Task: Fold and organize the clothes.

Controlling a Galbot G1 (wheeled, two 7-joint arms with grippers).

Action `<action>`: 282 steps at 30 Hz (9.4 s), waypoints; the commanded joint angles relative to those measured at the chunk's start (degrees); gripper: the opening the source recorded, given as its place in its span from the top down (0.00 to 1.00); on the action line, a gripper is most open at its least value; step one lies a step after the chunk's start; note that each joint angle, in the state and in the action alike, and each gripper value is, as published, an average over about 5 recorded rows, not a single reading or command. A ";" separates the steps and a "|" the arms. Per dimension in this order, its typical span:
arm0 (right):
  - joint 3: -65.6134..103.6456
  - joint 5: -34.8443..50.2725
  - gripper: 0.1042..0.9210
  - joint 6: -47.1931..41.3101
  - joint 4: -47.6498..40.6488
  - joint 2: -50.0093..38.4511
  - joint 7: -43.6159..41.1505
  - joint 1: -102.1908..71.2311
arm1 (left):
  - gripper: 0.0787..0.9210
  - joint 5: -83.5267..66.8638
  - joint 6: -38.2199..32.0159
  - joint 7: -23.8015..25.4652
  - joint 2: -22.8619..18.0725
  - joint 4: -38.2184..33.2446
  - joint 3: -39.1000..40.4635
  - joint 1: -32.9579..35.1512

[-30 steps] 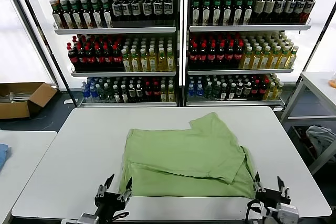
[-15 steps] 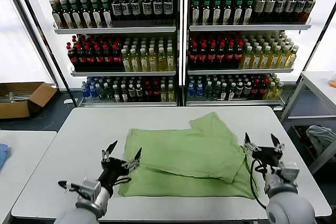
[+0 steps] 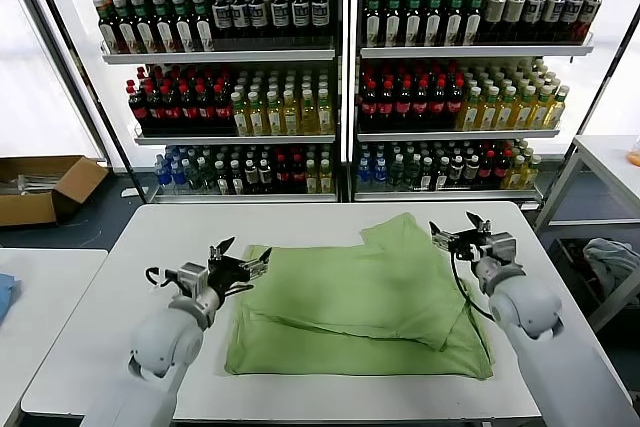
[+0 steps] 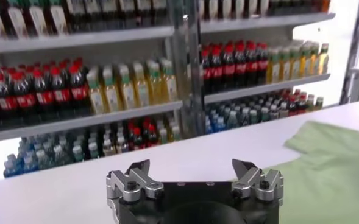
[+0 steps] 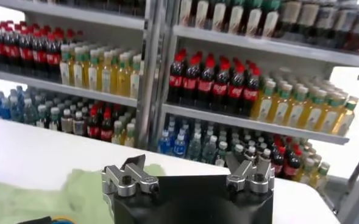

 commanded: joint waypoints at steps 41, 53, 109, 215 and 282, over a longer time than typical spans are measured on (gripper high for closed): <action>-2.23 -10.40 0.12 -1.12 -27.08 18.29 0.29 12.67 | 0.12 1.47 1.38 1.74 -0.29 23.40 7.09 -13.21; -2.27 -10.41 0.41 -0.95 -25.55 17.56 -0.41 10.08 | 0.47 1.49 1.37 1.93 -0.88 23.01 8.21 -12.04; 9.16 -14.14 0.99 0.39 20.58 16.61 8.81 -25.96 | 0.99 7.50 -6.02 0.07 2.47 -5.28 1.58 12.58; 17.03 -15.98 0.12 5.63 35.50 14.66 15.26 -41.93 | 0.88 8.30 -0.41 -3.28 -8.46 -10.54 -8.49 22.44; 17.72 -15.78 0.12 6.72 38.54 17.54 16.43 -48.46 | 0.98 -1.97 1.25 -3.12 -4.16 -12.87 -7.92 17.68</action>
